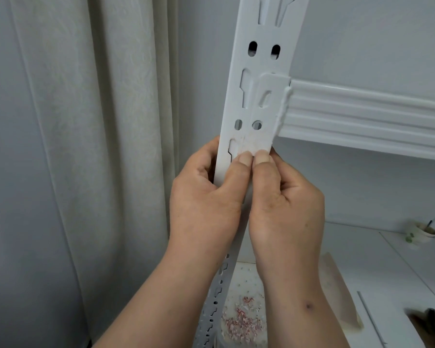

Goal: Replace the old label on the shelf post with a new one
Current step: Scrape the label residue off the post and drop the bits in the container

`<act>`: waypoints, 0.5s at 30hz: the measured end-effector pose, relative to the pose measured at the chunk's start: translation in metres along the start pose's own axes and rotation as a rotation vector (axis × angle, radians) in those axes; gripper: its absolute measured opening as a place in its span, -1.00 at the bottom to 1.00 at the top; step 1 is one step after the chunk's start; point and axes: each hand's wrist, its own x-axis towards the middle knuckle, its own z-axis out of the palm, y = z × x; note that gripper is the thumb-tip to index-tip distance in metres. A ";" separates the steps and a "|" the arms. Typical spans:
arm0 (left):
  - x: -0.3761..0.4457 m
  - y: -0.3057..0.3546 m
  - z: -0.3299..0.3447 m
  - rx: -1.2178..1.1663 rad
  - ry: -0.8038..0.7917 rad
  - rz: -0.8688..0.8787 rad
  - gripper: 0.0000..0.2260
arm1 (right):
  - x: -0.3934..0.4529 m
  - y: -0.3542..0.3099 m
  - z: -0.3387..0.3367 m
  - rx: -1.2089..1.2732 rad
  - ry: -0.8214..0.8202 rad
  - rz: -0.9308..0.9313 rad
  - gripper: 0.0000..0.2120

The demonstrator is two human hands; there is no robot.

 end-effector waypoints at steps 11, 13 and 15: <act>0.002 -0.002 -0.003 -0.001 -0.009 -0.003 -0.85 | 0.000 -0.003 -0.002 -0.021 -0.020 -0.026 -0.74; 0.002 -0.002 -0.001 -0.001 0.010 -0.002 -0.88 | -0.001 -0.005 0.000 -0.040 0.007 -0.036 -0.66; 0.001 -0.001 0.000 -0.013 0.018 -0.009 -0.89 | -0.001 -0.007 0.001 -0.056 0.019 -0.040 -0.63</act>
